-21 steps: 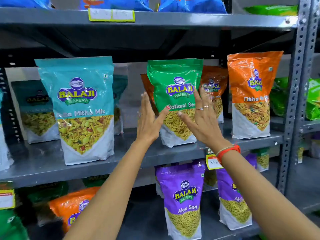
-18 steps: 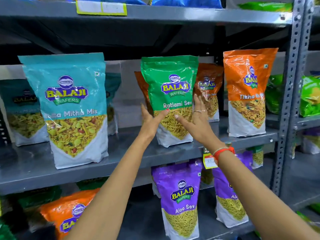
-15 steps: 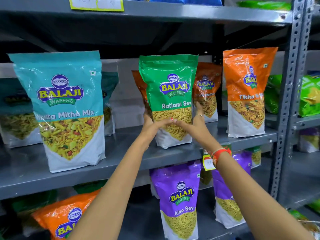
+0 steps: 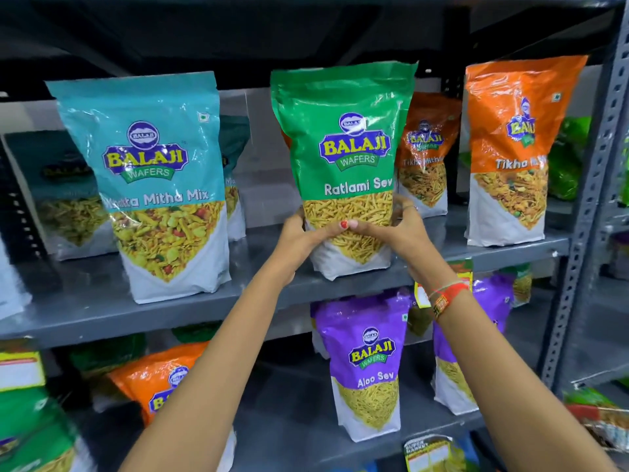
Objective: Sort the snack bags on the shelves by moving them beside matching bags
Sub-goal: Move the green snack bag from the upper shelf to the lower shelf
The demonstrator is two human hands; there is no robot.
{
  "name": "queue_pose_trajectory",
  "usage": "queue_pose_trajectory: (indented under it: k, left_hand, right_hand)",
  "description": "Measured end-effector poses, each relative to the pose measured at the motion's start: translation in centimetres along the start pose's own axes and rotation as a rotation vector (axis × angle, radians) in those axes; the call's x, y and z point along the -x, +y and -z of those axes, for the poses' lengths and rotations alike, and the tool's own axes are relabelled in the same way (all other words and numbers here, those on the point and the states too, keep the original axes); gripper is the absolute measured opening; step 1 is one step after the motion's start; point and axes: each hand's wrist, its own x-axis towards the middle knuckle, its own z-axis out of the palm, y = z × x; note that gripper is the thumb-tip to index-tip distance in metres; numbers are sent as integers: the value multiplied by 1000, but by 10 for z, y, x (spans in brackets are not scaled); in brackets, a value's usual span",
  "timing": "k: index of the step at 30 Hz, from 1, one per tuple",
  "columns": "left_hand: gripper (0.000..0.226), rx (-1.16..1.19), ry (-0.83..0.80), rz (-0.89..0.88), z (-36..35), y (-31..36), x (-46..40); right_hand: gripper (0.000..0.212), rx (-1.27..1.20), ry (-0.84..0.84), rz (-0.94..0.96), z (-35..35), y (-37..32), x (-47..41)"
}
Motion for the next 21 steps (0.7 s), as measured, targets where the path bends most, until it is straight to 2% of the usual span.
queue_pose_trajectory:
  k: [5, 7, 9, 11, 15, 21]
  left_hand:
    - [47, -52, 61, -48, 11, 20, 47]
    - [49, -75, 59, -113, 13, 25, 62]
    - [54, -68, 92, -81, 25, 16, 110]
    - [55, -85, 97, -99, 28, 2, 125]
    - [43, -80, 82, 62, 35, -42, 163]
    - [44, -145, -22, 338, 48, -122, 195]
  right_hand:
    - [91, 25, 24, 92, -9, -16, 45]
    - [88, 4, 34, 170, -8, -18, 60]
    - [87, 23, -63, 175, -22, -12, 99]
    - [87, 68, -32, 222, -20, 1, 113]
    - [92, 67, -32, 101, -35, 46, 156]
    - [95, 117, 77, -162, -61, 144, 205]
